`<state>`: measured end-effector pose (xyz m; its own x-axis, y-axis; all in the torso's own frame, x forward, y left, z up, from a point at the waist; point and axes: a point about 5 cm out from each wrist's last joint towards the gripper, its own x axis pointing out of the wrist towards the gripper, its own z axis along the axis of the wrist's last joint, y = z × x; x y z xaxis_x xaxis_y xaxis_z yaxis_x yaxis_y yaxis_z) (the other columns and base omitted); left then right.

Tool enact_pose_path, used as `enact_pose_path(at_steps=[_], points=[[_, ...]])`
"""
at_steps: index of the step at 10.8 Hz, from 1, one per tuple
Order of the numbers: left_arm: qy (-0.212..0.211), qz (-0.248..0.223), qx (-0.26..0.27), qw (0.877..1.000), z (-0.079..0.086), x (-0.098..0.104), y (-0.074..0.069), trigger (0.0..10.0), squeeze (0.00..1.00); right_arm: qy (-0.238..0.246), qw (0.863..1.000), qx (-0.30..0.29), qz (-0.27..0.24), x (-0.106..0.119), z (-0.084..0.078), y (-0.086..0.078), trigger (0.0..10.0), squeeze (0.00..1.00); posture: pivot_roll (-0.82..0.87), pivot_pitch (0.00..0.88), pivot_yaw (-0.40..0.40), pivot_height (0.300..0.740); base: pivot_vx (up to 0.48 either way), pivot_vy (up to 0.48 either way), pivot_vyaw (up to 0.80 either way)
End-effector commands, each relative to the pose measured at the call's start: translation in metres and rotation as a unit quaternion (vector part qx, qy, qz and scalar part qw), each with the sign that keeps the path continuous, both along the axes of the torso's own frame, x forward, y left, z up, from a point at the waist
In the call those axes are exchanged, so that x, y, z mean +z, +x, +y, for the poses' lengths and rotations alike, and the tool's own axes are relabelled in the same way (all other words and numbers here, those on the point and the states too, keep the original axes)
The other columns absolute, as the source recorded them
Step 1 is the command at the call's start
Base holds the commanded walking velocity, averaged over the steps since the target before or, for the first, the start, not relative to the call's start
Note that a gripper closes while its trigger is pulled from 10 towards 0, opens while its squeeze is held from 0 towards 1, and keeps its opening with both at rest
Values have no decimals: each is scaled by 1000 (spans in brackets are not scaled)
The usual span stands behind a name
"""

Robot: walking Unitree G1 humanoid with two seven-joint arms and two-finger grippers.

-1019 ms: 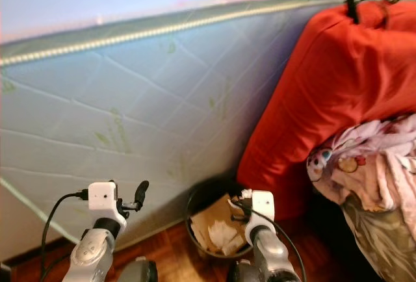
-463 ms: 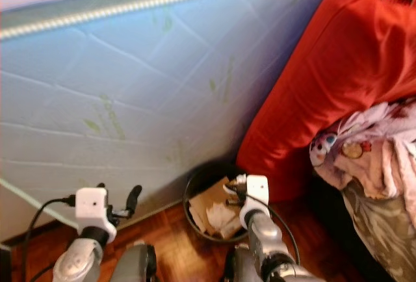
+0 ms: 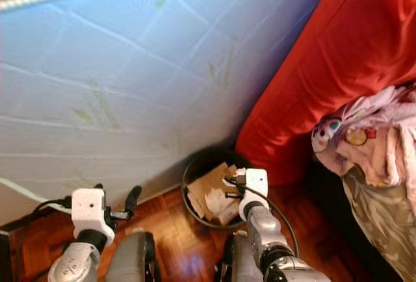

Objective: Clean up the room

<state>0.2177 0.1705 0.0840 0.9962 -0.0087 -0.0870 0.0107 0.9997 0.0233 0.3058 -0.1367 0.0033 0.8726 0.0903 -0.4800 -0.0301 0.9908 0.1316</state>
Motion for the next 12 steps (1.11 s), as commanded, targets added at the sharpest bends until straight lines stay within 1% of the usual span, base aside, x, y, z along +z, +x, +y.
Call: enact_pose_path(at_steps=[1, 2, 3, 7, 9, 12], points=[[0, 10, 8, 1000, 1, -1, -5, 10000, 0, 1, 1000, -2, 10, -3, -2, -2, 10000, 220, 196, 317, -89, 644, 0, 0, 0], [-1, 14, 12, 1000, 1, 1, -6, 10000, 0, 3, 1000, -4, 10, -2, -2, -1, 10000, 882, 197, 318, -90, 644, 0, 0, 0], [-2, 16, 12, 1000, 1, 2, -6, 10000, 0, 5, 1000, 1, 9, -1, -1, 0, 10000, 1000, 198, 322, -93, 644, 0, 0, 0], [-1, 21, 13, 1000, 1, 3, -6, 10000, 0, 9, 1000, 23, 16, -1, 5, 0, 10000, 1000, 200, 325, -90, 644, 0, 0, 0], [-1, 22, 12, 1000, 0, 3, -6, 10000, 0, 9, 999, 38, 27, -4, 7, -3, 10000, 1000, 199, 324, -90, 644, 0, 0, 0], [-1, 24, 12, 1000, 0, 2, -6, 10000, 0, -6, 998, 50, 38, -9, 6, -8, 10000, 1000, 200, 325, -91, 644, 0, 0, 0]])
